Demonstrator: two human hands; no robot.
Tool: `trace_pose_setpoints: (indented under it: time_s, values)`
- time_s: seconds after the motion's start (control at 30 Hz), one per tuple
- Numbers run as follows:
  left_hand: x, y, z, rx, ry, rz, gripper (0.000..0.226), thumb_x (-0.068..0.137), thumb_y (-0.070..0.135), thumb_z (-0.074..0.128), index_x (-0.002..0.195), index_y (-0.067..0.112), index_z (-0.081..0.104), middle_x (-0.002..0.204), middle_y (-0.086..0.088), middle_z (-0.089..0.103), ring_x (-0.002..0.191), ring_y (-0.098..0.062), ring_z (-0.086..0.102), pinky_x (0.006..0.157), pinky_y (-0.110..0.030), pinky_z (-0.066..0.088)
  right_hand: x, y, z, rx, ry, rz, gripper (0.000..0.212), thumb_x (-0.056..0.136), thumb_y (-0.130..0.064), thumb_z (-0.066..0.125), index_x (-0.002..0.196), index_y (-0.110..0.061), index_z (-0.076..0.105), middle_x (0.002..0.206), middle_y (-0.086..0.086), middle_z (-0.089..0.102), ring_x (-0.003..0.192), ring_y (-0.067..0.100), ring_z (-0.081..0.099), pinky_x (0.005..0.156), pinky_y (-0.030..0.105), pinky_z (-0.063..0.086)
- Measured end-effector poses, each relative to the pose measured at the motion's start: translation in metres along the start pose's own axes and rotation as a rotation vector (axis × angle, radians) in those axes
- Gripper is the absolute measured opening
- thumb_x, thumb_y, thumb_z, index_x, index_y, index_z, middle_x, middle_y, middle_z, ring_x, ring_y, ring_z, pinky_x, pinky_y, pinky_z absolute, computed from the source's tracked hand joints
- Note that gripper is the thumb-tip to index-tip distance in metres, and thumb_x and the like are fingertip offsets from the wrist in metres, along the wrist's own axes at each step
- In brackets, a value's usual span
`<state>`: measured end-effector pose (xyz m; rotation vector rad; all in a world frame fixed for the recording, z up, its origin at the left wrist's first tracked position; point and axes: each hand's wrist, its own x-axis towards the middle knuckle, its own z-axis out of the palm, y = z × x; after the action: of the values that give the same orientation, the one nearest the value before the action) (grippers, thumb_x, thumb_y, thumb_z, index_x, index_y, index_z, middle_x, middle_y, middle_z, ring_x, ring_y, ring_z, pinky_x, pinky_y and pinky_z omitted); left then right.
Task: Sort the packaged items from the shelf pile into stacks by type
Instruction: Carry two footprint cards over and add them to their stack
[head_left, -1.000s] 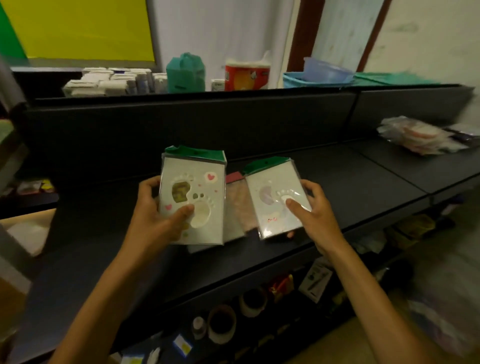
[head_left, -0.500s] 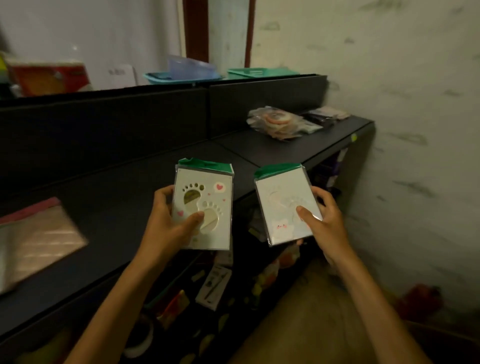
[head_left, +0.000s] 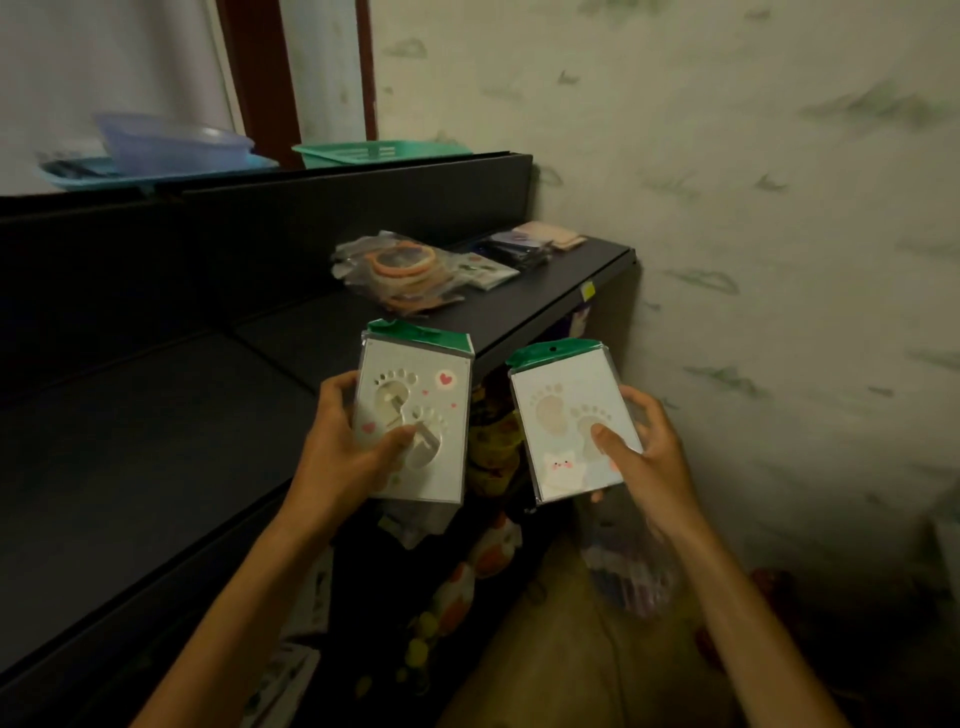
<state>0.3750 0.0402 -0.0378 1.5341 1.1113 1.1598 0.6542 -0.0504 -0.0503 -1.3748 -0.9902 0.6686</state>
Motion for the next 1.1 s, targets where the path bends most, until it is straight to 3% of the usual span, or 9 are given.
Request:
trace_pose_setpoints:
  time_s: [0.3, 0.63, 0.83, 0.97, 1.1]
  values:
    - [0.144, -0.019, 0.107, -0.024, 0.012, -0.058, 0.065, 0.075, 0.019, 0.076, 0.122, 0.037, 0.036, 0.115, 0.009, 0.053, 0.105, -0.015, 0.057, 0.083, -0.041, 0.054, 0.175, 0.036, -0.050, -0.070, -0.028, -0.009, 0.045, 0.088, -0.011, 0.063, 0.126, -0.026, 0.043, 0.109, -0.005, 0.066, 0.078, 0.016, 0.071, 0.039, 0.033, 0.053]
    - [0.250, -0.011, 0.153, -0.132, 0.059, -0.075, 0.061, 0.073, 0.016, 0.075, 0.117, 0.044, 0.043, 0.124, 0.005, 0.057, 0.109, -0.020, 0.061, 0.081, -0.052, 0.055, 0.326, 0.051, -0.053, -0.047, -0.176, -0.002, 0.046, 0.089, -0.016, 0.064, 0.127, -0.029, 0.041, 0.114, -0.002, 0.064, 0.082, 0.017, 0.071, 0.043, 0.033, 0.054]
    - [0.291, -0.013, 0.166, -0.111, 0.209, -0.084, 0.056, 0.076, 0.016, 0.073, 0.105, 0.053, 0.044, 0.114, 0.010, 0.062, 0.099, -0.013, 0.066, 0.071, -0.041, 0.059, 0.417, 0.063, -0.020, -0.013, -0.302, 0.016, 0.046, 0.088, -0.015, 0.064, 0.126, -0.031, 0.043, 0.111, -0.007, 0.064, 0.080, 0.008, 0.070, 0.048, 0.030, 0.055]
    - [0.315, -0.010, 0.175, -0.043, 0.333, -0.116, 0.061, 0.078, 0.009, 0.069, 0.118, 0.043, 0.037, 0.109, 0.011, 0.060, 0.097, -0.014, 0.064, 0.069, -0.037, 0.057, 0.472, 0.070, 0.006, 0.019, -0.448, 0.034, 0.048, 0.088, -0.011, 0.062, 0.128, -0.028, 0.041, 0.110, -0.007, 0.063, 0.080, 0.012, 0.071, 0.045, 0.035, 0.055]
    - [0.324, -0.004, 0.182, -0.028, 0.439, -0.124, 0.065, 0.078, 0.005, 0.068, 0.126, 0.035, 0.035, 0.114, 0.007, 0.058, 0.098, -0.015, 0.063, 0.066, -0.033, 0.056, 0.510, 0.077, 0.038, 0.025, -0.612, 0.011, 0.046, 0.088, -0.011, 0.062, 0.127, -0.027, 0.043, 0.109, -0.009, 0.061, 0.080, 0.004, 0.069, 0.047, 0.026, 0.054]
